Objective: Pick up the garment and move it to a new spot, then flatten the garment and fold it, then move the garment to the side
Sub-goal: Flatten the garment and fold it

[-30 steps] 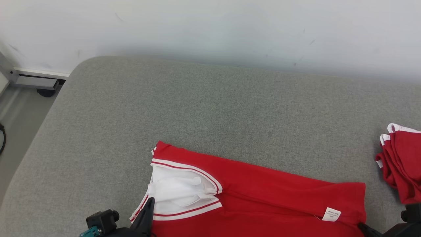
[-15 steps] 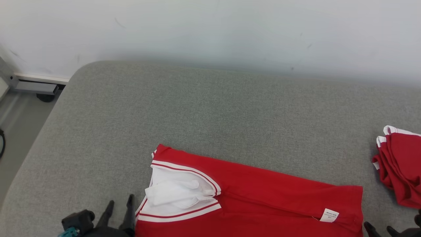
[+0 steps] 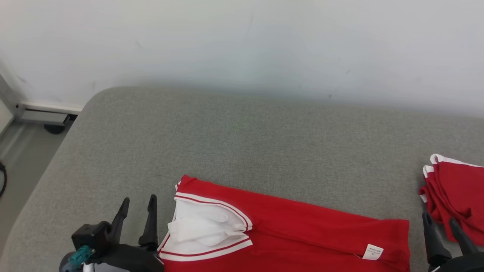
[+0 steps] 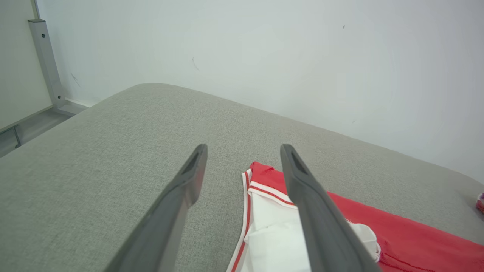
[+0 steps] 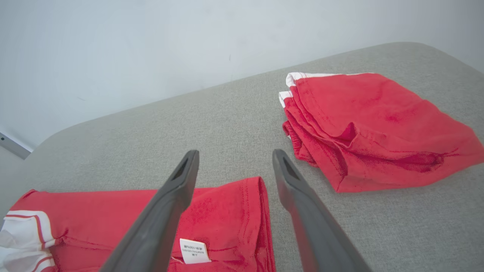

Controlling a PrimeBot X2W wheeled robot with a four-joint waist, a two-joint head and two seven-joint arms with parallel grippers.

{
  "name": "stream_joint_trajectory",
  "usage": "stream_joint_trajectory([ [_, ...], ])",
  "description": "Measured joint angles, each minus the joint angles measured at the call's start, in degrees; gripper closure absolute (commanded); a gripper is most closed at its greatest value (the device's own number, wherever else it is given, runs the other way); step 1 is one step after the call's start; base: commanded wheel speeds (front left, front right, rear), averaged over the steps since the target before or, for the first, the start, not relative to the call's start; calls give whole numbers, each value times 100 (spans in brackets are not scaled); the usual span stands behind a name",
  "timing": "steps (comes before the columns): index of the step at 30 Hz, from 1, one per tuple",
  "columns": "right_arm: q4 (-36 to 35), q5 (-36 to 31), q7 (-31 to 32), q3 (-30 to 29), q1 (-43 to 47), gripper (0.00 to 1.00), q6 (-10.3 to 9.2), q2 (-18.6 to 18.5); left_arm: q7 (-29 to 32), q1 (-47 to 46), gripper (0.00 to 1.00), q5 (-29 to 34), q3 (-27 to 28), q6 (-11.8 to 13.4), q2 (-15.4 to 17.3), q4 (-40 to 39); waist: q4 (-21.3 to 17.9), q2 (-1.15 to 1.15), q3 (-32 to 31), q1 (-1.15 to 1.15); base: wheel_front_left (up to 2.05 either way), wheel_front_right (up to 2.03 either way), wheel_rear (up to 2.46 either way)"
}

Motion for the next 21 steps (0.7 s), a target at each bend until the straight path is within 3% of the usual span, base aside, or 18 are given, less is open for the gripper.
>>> stream_joint_trajectory([
  [8, -101, -212, -739, 277, -40, 0, 1, 315, 0, 8, 0, 280, -223, 40, 58, -397, -259, 0, -228, 0, 0, 0, 0],
  [21, 94, -266, -1141, 461, -38, 0, 110, 471, 90, 155, 0, 510, -399, 47, 246, -258, -629, 0, -380, 0, 0, 0, 0],
])
